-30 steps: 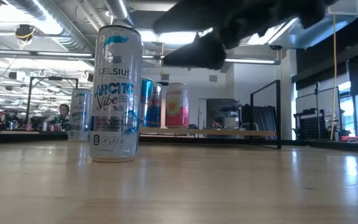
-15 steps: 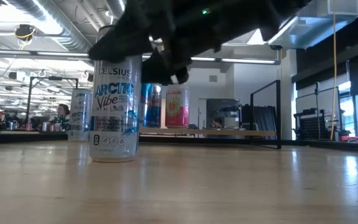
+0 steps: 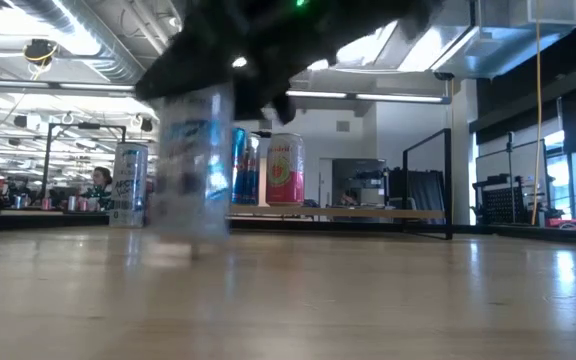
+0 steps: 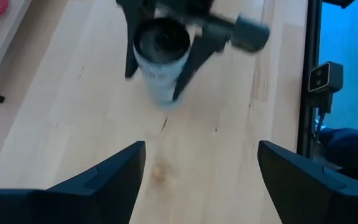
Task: Place canned beverage on shelf
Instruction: Put the bottom white soda can on the shelf
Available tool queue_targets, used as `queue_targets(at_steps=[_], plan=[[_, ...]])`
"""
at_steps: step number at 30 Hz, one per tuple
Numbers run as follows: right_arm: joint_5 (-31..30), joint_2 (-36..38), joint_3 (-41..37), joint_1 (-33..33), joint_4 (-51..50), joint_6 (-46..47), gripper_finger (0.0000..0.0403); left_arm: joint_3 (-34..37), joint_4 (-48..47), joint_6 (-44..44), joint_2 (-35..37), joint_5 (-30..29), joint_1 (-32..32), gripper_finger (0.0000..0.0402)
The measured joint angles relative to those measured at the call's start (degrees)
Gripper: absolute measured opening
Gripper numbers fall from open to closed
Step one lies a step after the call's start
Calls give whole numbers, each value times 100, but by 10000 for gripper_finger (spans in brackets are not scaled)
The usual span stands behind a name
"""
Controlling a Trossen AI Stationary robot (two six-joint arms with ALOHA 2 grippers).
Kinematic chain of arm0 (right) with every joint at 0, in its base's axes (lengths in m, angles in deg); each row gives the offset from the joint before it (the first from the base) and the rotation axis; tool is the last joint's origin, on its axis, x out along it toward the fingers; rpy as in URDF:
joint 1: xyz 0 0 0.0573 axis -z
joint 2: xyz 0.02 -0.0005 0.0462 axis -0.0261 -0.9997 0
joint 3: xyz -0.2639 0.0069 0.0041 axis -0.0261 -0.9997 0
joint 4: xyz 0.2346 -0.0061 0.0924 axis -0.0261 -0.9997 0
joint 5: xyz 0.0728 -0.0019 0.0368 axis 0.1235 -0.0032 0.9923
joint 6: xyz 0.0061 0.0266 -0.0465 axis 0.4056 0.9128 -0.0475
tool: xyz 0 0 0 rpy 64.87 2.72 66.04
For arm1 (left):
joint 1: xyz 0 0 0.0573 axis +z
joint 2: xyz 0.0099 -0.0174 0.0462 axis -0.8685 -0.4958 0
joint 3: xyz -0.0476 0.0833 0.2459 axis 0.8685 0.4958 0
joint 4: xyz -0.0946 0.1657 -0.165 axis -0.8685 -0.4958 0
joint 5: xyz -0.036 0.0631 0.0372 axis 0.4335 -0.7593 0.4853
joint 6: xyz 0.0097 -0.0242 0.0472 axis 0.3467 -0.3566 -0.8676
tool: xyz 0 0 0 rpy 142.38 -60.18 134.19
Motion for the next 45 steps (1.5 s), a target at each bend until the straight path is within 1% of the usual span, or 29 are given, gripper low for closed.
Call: queue_targets(at_steps=[2,7,13,17,19,22,26,29,31,34,36,39,43,45], plan=[[-13,211,1,0,-234,83,223,0,0,-30,0,46,0,297],[-137,947,4,3,-1276,81,223,0,-5,-32,0,218,14,297],[-685,1902,3,56,-2786,-225,223,0,-45,-65,0,188,144,297],[-593,2567,1,404,-3302,-470,223,0,166,-69,0,191,254,297],[-592,2903,-105,676,-3334,-722,223,0,182,-69,0,202,316,297],[-247,3352,-403,1265,-3320,-1004,223,0,192,-69,0,142,431,297],[590,3775,-1003,2155,-2831,-1320,223,0,195,-65,0,45,653,297],[1294,3870,-1428,2802,-2294,-1369,223,0,209,-81,0,-205,761,297],[1671,3872,-1653,3156,-2180,-1373,223,0,213,-84,-2,-392,823,297],[1861,3872,-1899,3544,-2013,-1374,223,0,243,-87,-2,-540,922,297],[2125,3876,-2016,3804,-2017,-1377,223,0,281,-67,-2,-627,994,297],[2497,3872,-2163,4110,-1938,-1447,223,0,390,-150,-2,-598,1158,297],[2576,3872,-2331,4434,-1747,-1629,223,0,499,-178,-2,-592,1345,297],[2758,3860,-2441,4587,-1572,-1709,223,0,503,-178,-2,-574,1417,297]])
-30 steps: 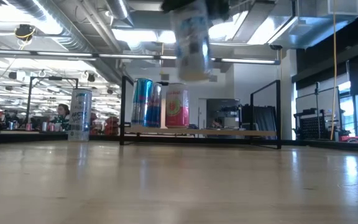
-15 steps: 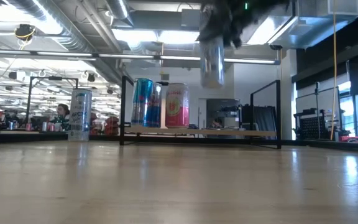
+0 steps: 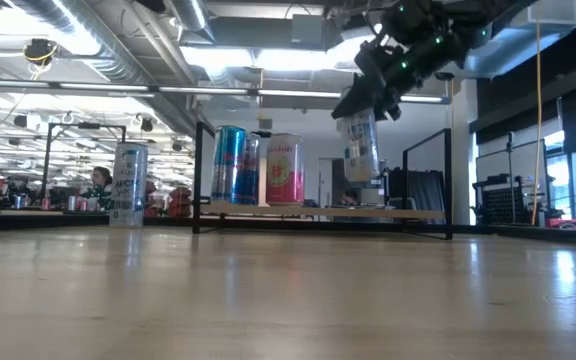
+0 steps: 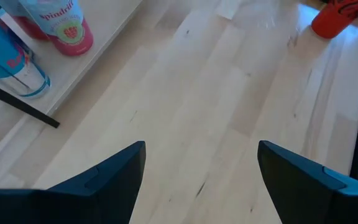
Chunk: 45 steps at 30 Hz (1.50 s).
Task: Place canned beverage on shelf
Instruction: Put the bottom white soda can on the shelf, then put the white soda can on the shelf aligned with the other white soda can
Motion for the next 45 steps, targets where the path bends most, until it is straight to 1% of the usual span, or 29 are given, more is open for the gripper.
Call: queue_targets(at_steps=[6,9,13,18,26,28,31,33,35,38,41,45], plan=[[336,-205,-276,416,815,-20,223,0,4,2,0,46,151,297],[433,-543,-313,543,1332,-20,223,0,58,60,0,46,219,297],[419,-1019,-311,535,1857,-138,223,0,174,110,0,142,265,297],[387,-1433,-302,520,2274,-212,223,0,260,109,0,131,305,297],[313,-1475,-302,520,2435,-186,224,0,361,111,0,134,313,297],[245,-1475,-302,517,2437,-240,255,0,361,111,0,131,314,297],[294,-1472,-302,513,2524,-296,330,0,358,111,0,133,314,297],[412,-1468,-302,513,2529,-276,371,0,356,111,0,134,314,297],[510,-1470,-302,513,2532,-267,387,0,355,110,0,168,314,297],[659,-1364,-190,513,2237,-247,373,-43,307,-74,59,280,314,297],[571,-1081,141,515,1687,-113,355,-112,276,-411,270,340,315,297],[434,-675,746,514,392,-141,342,-120,150,-817,690,325,482,297]])
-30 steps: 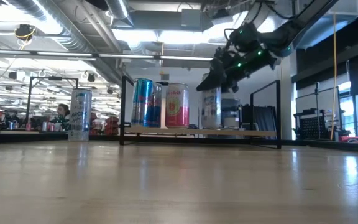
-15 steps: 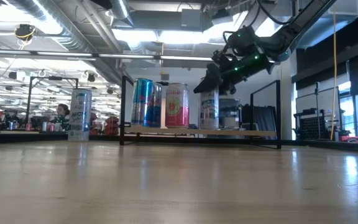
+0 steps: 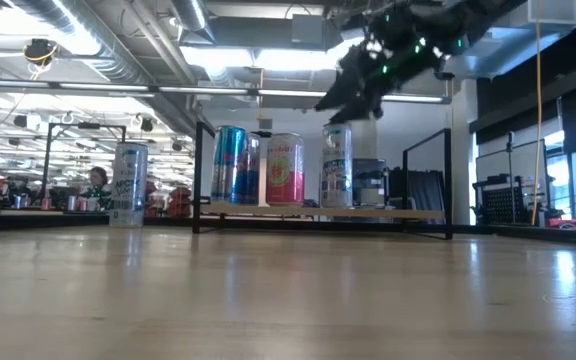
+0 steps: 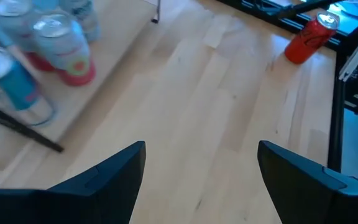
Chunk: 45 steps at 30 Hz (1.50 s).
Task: Place canned beverage on shelf
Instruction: Put the white soda can on the shelf aligned with the other white soda can
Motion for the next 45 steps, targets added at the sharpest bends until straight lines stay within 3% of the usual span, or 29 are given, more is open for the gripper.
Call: queue_targets(at_steps=[5,11,15,23,30,34,45], plan=[[-157,377,744,-227,-1106,140,339,0,-636,-67,716,273,403,297],[-196,439,1359,-724,-1614,453,339,-2,-740,-285,1386,525,602,297],[-196,444,1574,-993,-1751,413,338,-9,-894,-95,1481,164,904,297],[-201,438,1957,-660,-2722,-515,335,-7,-1653,328,808,-238,2732,291],[-195,426,1963,208,-3227,-1517,335,-4,-1707,349,-72,350,4776,291],[31,417,1920,664,-3249,-1629,335,-2,-1699,378,-518,608,5763,291],[462,416,1919,1186,-3390,-1707,335,152,-1394,-4,-983,926,7080,291]])
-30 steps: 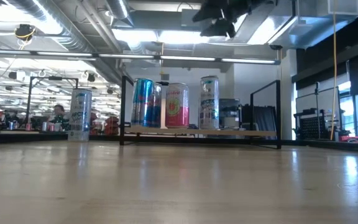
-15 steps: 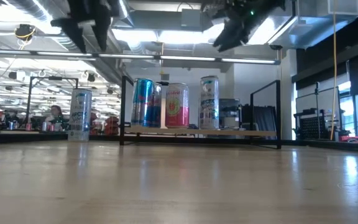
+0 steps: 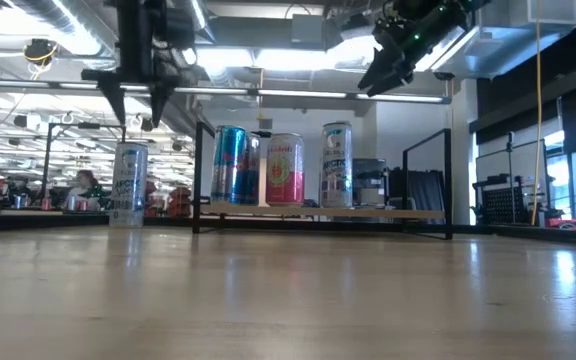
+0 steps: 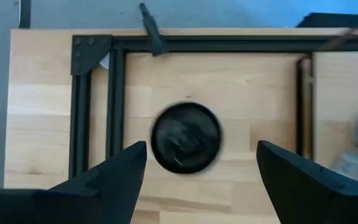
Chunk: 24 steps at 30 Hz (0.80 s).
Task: Place canned beverage on shelf
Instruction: Put the white soda can on the shelf aligned with the other white soda can
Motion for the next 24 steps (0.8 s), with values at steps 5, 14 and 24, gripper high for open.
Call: queue_targets(at_steps=[5,14,24], plan=[[10,0,-2,-24,-1,33,335,528,282,-80,-16,234,355,291],[-60,0,-4,-19,-119,44,335,1279,1128,-297,-5,812,620,291],[-57,0,-4,-27,-135,53,335,1394,1138,-876,54,1243,638,212]])
